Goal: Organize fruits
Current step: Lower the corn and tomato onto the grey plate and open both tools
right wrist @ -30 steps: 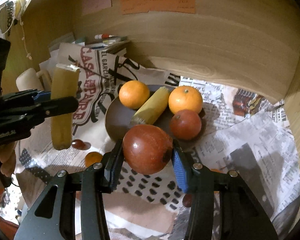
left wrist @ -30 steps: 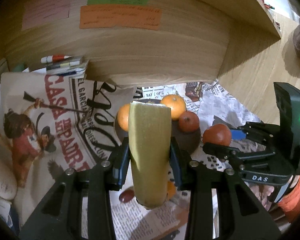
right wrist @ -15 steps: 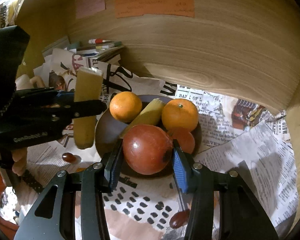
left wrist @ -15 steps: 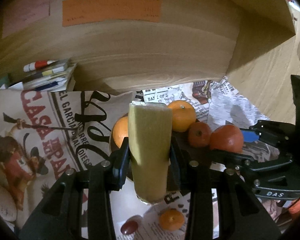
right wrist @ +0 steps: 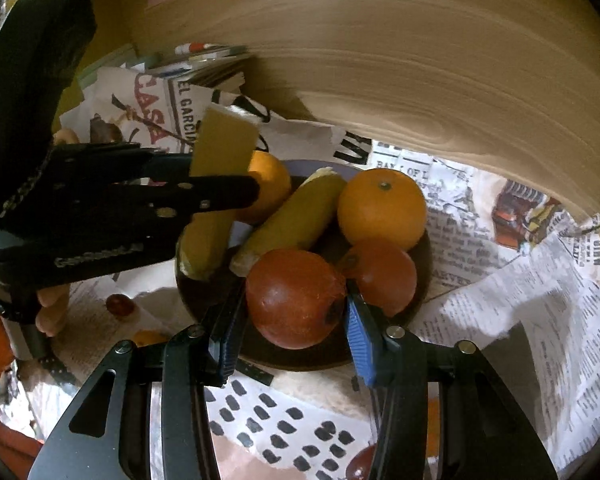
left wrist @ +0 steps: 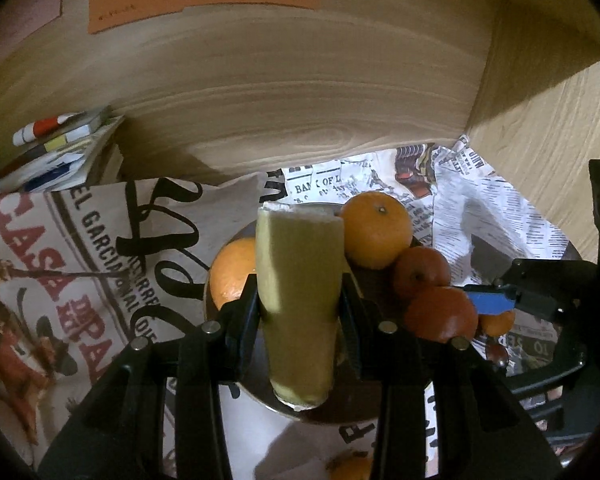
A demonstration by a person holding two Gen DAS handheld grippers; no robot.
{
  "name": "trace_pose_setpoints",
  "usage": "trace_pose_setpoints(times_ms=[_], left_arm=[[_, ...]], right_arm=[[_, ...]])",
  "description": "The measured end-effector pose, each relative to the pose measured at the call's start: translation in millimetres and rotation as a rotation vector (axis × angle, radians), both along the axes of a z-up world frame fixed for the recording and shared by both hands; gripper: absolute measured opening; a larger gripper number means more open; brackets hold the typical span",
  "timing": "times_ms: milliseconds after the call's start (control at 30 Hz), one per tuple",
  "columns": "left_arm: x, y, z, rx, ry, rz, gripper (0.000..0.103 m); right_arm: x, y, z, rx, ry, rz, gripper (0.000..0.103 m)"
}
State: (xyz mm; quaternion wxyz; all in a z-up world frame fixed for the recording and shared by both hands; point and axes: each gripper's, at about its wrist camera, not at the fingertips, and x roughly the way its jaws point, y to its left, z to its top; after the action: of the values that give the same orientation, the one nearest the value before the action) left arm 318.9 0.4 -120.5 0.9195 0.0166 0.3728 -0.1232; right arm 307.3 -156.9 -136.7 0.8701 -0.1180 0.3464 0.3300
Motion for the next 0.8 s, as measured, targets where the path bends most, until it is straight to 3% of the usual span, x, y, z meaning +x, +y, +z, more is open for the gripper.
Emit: trace_pose_setpoints(times_ms=[267, 433, 600, 800], left_arm=[[3, -5, -5, 0.019, 0.011, -0.018, 0.038], [-4, -7, -1, 0.017, -0.008, -0.026, 0.045], [-13, 2, 6, -0.006, -0.018, -0.009, 0.046], [-30, 14, 18, -0.023, -0.049, 0.017, 0.046]], right_arm=[[2, 4, -4, -0.01, 0.008, 0.018, 0.043], [0, 13, -9, -0.038, 0.019, 0.041, 0.043], [-3, 17, -10, -0.055, 0.016, 0.044, 0.055], [-8, 13, -3, -0.051, 0.009, 0.03, 0.057]])
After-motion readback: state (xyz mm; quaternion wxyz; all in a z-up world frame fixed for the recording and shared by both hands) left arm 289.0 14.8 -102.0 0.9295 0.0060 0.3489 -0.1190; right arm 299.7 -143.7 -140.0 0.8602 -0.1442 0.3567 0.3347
